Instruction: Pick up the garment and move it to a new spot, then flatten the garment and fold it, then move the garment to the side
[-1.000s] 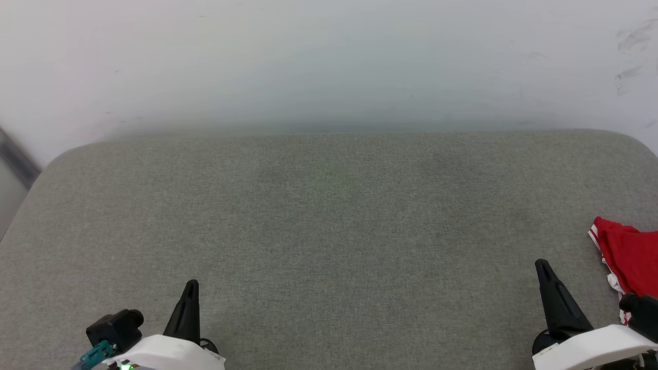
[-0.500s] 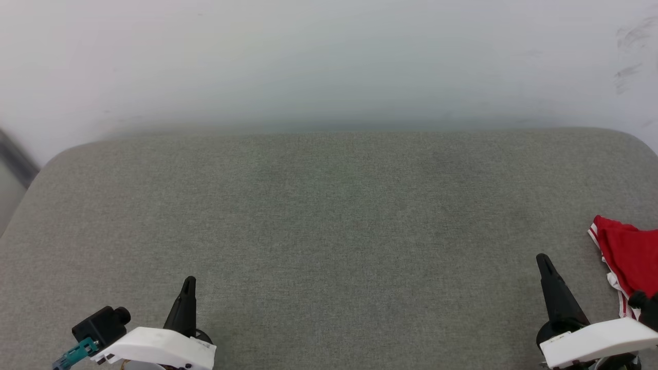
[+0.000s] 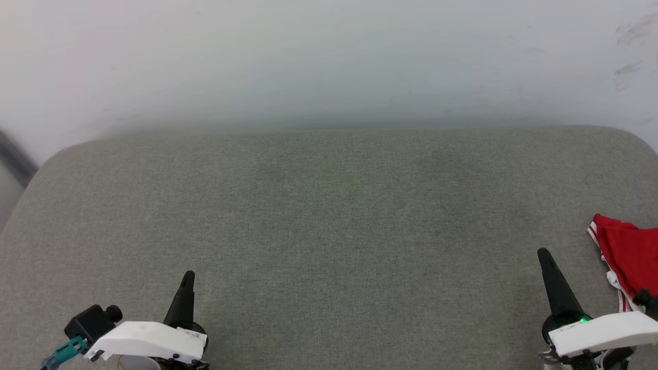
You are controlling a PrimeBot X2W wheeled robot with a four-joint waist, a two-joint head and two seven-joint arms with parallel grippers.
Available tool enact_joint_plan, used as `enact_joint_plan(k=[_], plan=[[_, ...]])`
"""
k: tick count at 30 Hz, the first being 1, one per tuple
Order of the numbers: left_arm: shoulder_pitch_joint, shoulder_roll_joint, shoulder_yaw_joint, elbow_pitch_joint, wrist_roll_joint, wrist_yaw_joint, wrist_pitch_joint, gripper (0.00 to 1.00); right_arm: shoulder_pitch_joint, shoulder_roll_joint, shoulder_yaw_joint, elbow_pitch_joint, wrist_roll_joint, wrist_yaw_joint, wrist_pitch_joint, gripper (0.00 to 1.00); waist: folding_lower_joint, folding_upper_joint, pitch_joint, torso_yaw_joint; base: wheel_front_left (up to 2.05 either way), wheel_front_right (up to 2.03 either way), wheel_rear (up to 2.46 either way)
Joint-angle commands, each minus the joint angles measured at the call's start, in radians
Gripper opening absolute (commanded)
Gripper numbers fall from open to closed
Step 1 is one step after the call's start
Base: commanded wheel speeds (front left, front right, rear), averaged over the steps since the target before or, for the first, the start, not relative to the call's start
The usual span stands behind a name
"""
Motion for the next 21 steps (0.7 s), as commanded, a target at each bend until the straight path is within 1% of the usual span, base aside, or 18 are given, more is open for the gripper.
enact_joint_plan(k=[1,21], plan=[[-0.030,-0.001,0.012,-0.005,-0.030,-0.009,0.009,0.00,-0.027,-0.006,-0.003,0.000,0.037,0.000,0.003,0.00,-0.0001,0.0000,0.000,0.000,0.00,0.00,0.00],[-0.054,-0.025,0.057,0.017,-0.213,-0.038,0.063,0.00,-0.064,-0.002,-0.014,0.053,0.243,0.000,0.019,0.00,-0.0001,0.0000,0.006,-0.004,0.00,0.00,0.00]])
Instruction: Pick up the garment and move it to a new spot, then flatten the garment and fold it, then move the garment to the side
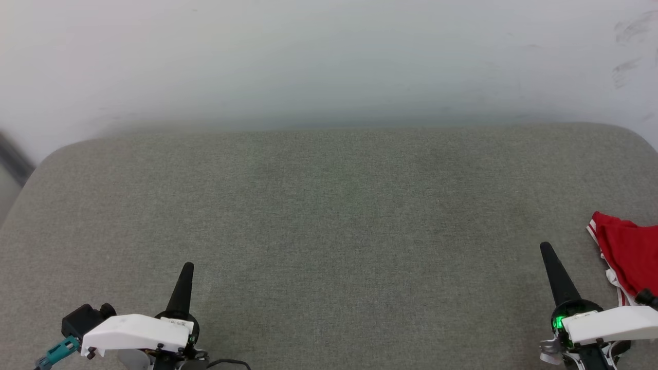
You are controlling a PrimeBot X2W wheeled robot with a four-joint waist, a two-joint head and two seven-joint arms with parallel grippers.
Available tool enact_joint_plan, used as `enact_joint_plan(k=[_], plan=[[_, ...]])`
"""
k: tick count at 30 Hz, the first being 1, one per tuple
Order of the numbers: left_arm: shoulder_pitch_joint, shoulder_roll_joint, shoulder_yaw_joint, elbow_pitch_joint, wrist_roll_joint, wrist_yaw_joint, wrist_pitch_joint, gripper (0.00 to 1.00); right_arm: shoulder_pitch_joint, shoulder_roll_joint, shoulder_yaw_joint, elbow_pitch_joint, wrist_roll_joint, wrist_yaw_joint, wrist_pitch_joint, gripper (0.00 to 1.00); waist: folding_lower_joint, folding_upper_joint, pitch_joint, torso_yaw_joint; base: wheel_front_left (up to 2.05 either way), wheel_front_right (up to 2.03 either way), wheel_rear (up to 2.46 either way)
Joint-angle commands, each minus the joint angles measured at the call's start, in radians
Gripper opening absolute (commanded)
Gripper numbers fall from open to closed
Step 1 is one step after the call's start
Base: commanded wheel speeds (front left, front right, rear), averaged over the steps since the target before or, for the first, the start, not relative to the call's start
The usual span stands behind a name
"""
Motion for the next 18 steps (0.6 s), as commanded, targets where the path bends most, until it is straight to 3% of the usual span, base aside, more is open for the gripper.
enact_joint_plan(k=[1,18], plan=[[-0.022,-0.001,0.008,-0.004,-0.020,-0.007,0.005,0.00,-0.027,-0.002,-0.003,-0.001,0.022,0.000,0.003,0.00,-0.0001,0.0000,0.000,0.000,0.00,0.00,0.00],[-0.041,-0.019,0.043,0.013,-0.157,-0.030,0.046,0.00,-0.052,0.002,-0.013,0.039,0.177,0.000,0.017,0.00,-0.0001,0.0000,0.006,-0.003,0.00,0.00,0.00]])
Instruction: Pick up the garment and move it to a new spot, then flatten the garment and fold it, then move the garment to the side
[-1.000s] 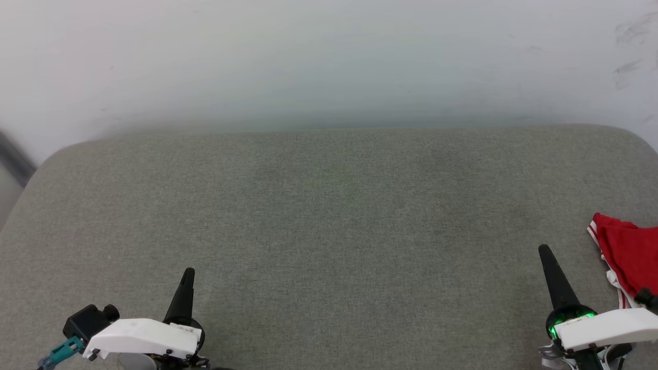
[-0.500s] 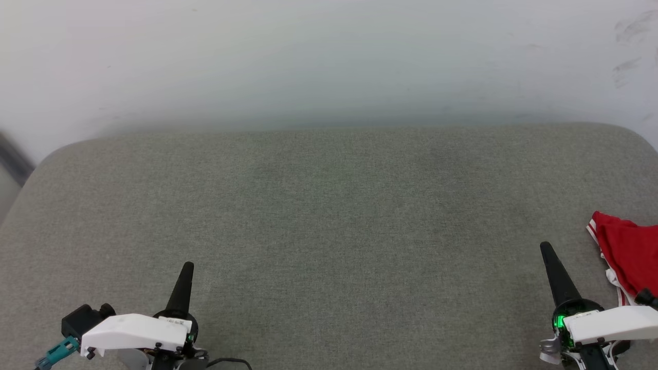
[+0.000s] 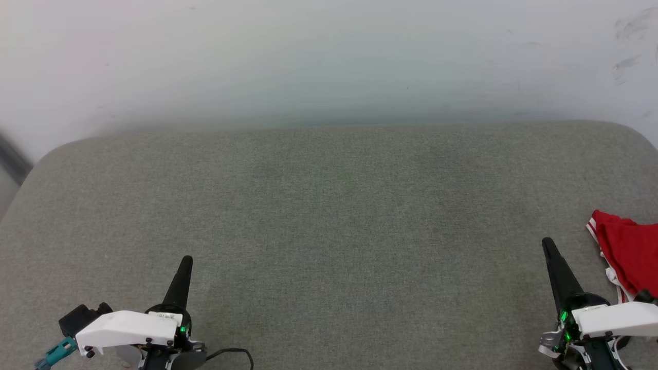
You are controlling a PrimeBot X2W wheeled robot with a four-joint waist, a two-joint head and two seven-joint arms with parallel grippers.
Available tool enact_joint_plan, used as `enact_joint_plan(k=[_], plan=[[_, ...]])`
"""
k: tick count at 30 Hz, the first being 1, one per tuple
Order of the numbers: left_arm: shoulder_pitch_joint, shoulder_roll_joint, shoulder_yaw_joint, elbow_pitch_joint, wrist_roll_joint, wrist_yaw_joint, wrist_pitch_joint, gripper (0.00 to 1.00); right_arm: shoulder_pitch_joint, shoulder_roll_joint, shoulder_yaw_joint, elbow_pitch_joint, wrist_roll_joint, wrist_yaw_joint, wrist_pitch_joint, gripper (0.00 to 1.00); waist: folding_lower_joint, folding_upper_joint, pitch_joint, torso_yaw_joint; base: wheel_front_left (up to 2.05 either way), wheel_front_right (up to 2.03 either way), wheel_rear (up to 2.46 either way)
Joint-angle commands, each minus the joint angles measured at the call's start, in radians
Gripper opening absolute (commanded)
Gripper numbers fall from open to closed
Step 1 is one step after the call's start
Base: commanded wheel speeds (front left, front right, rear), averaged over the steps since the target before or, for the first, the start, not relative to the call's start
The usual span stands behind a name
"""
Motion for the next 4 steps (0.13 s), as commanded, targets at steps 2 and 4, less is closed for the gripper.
enact_joint_plan(k=[2,4], plan=[[-0.021,-0.003,0.010,0.000,-0.025,-0.009,0.008,0.00,-0.023,0.002,-0.004,0.004,0.030,0.000,0.006,0.00,0.0000,0.0000,0.001,0.000,0.00,0.00,0.00],[-0.023,-0.005,0.014,0.002,-0.040,-0.012,0.013,0.00,-0.025,0.002,-0.004,0.007,0.047,0.000,0.008,0.00,0.0000,0.0000,0.001,-0.001,0.00,0.00,0.00]])
